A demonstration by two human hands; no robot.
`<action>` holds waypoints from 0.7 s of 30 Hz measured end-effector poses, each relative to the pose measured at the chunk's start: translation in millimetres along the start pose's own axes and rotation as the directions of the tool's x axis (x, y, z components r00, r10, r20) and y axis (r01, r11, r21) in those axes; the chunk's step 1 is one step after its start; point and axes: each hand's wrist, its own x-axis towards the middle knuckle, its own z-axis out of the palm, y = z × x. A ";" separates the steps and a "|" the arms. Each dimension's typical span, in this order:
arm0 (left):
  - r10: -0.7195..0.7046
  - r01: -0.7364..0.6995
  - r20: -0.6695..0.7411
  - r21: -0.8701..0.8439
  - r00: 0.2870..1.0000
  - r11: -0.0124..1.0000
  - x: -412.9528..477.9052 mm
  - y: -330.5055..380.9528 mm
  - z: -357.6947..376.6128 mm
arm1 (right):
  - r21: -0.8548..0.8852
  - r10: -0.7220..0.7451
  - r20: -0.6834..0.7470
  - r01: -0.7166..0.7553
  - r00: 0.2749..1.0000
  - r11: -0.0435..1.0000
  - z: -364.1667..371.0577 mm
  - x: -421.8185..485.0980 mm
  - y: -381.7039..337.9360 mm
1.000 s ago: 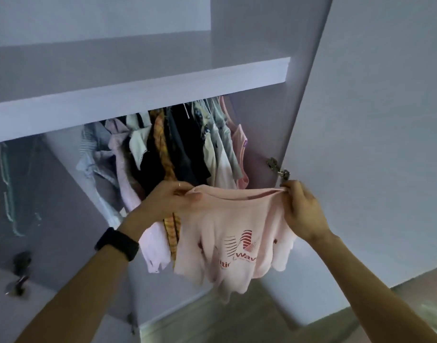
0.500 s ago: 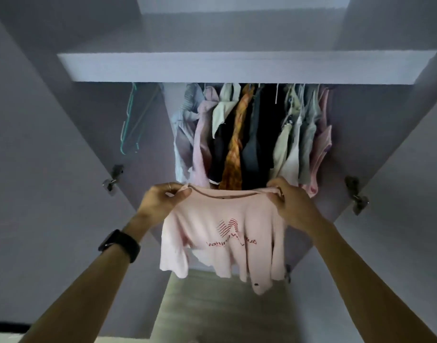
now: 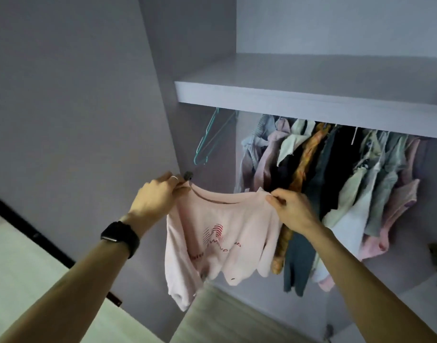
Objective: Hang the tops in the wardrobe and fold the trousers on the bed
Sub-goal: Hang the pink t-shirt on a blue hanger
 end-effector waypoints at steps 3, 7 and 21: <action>0.296 -0.264 -0.030 0.372 0.955 0.890 6.0 -9.8 -12.6 | -0.068 0.002 -0.005 -0.002 1.000 0.998 23.3 23.7 -20.3; 0.523 -0.375 0.011 0.710 0.852 0.596 24.8 -38.0 -22.2 | -0.199 0.007 0.018 -0.003 1.000 0.980 46.4 57.3 -55.4; 0.428 -0.054 -0.273 0.789 0.861 0.612 56.0 -101.0 -12.1 | -0.024 0.026 0.360 -0.019 0.932 1.000 99.1 143.9 -113.3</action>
